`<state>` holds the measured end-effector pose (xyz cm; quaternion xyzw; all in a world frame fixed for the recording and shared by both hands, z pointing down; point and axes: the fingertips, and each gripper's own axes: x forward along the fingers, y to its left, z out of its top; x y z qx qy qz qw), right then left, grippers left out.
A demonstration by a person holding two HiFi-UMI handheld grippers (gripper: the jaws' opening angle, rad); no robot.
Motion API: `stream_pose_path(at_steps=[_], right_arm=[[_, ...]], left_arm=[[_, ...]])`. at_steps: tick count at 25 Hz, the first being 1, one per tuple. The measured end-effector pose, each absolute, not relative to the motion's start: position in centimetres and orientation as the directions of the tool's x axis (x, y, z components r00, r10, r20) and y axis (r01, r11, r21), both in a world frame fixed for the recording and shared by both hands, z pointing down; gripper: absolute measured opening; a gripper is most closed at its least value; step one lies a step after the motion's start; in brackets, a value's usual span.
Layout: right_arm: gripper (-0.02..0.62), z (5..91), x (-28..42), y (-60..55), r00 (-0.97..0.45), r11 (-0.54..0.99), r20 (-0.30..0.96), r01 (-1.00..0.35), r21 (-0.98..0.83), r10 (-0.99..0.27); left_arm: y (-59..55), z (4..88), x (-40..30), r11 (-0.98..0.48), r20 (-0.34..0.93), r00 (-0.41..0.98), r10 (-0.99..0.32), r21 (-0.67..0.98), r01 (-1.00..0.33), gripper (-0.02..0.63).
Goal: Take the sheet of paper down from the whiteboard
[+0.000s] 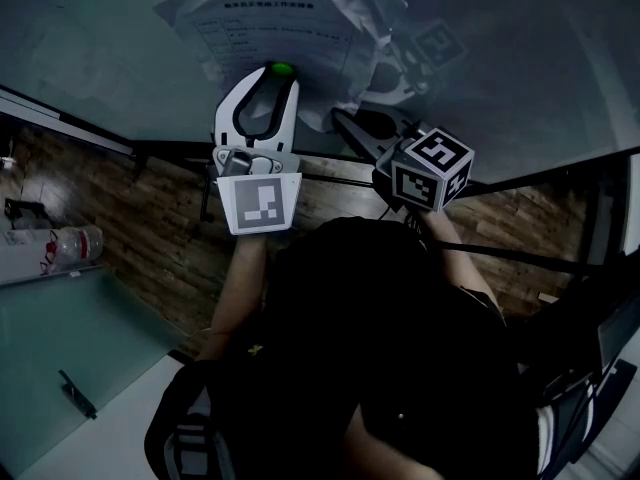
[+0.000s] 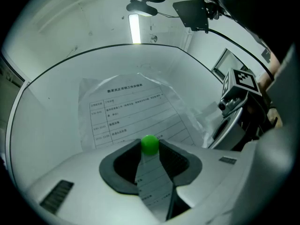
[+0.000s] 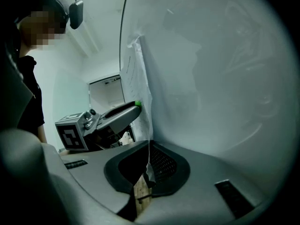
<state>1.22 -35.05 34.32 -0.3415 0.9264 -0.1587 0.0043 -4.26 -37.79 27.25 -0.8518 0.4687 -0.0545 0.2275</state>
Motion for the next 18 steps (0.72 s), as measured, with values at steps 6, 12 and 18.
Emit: stream_pose_path(at_steps=[6, 12, 18], right_arm=[[0.017, 34.0, 2.1, -34.7, -0.767, 0.717, 0.088, -0.628, -0.302, -0.635], [0.015, 33.8, 1.9, -34.4, -0.767, 0.715, 0.082, -0.627, -0.309, -0.637], [0.015, 33.7, 1.8, -34.3, -0.771, 0.716, 0.076, -0.619, -0.323, -0.632]], left_arm=[[-37.5, 27.2, -3.8, -0.454, -0.113, 0.552, -0.826, -0.447, -0.771, 0.138], [-37.3, 26.9, -3.9, -0.461, -0.117, 0.56, -0.82, -0.445, -0.768, 0.137], [-36.7, 27.0, -3.2, -0.484, -0.098, 0.585, -0.805, -0.461, -0.744, 0.135]])
